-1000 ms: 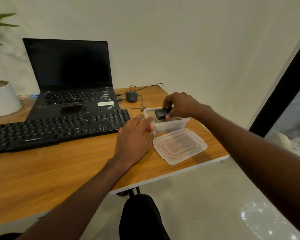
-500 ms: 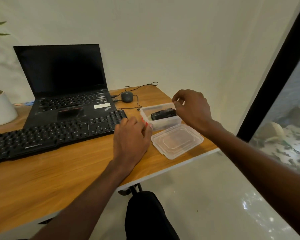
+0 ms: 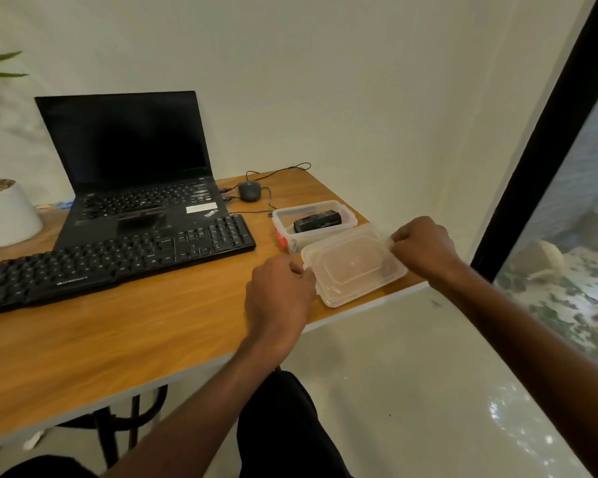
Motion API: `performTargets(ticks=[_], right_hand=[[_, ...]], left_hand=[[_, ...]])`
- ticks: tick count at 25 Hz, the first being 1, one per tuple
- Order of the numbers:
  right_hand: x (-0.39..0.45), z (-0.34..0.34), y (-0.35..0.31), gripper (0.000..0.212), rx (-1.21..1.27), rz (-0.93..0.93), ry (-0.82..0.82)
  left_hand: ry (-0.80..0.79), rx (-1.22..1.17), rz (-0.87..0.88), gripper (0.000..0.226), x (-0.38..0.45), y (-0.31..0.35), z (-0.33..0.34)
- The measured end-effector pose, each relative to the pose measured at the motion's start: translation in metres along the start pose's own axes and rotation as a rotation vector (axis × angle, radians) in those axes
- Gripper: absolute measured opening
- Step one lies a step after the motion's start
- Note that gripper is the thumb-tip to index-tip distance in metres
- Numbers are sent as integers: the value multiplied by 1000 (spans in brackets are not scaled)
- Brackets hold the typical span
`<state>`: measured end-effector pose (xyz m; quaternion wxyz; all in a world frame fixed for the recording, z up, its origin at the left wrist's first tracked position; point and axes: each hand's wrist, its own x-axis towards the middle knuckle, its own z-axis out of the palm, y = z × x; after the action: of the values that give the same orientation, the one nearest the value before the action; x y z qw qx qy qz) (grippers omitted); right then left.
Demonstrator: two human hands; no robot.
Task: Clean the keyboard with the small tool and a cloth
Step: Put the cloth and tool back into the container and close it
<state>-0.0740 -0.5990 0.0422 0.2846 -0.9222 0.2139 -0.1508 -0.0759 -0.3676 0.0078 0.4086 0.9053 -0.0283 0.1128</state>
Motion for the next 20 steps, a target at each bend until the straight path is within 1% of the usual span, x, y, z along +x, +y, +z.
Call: performTargets(ticks=[1, 3, 5, 7, 9, 10, 12, 14, 17, 20], right_hand=[[0, -7, -2, 17, 116, 8, 42], [0, -19, -12, 11, 351, -33, 152], [4, -22, -30, 19, 534, -130, 210], [16, -11, -43, 36, 610, -198, 171], [26, 8, -48, 51, 621, -225, 85], [29, 19, -48, 53, 606, -247, 46], [31, 36, -43, 52, 581, -287, 0], [30, 49, -37, 48, 567, -309, -37], [29, 67, -25, 44, 564, -294, -76], [34, 74, -16, 42, 619, -269, -40]], left_hand=[[30, -139, 9, 11, -1, 4, -4], [94, -387, 80, 12, 7, 11, -12], [171, -490, 174, 13, 30, 15, -20], [207, -471, 237, 20, 55, 13, -27], [153, -418, 247, 32, 73, 1, -28], [114, -383, 235, 36, 77, -8, -25], [64, -279, 216, 43, 80, -25, -16], [40, -231, 210, 46, 80, -35, -7], [13, -272, 200, 47, 79, -42, 1], [-46, -311, 196, 48, 83, -50, 1]])
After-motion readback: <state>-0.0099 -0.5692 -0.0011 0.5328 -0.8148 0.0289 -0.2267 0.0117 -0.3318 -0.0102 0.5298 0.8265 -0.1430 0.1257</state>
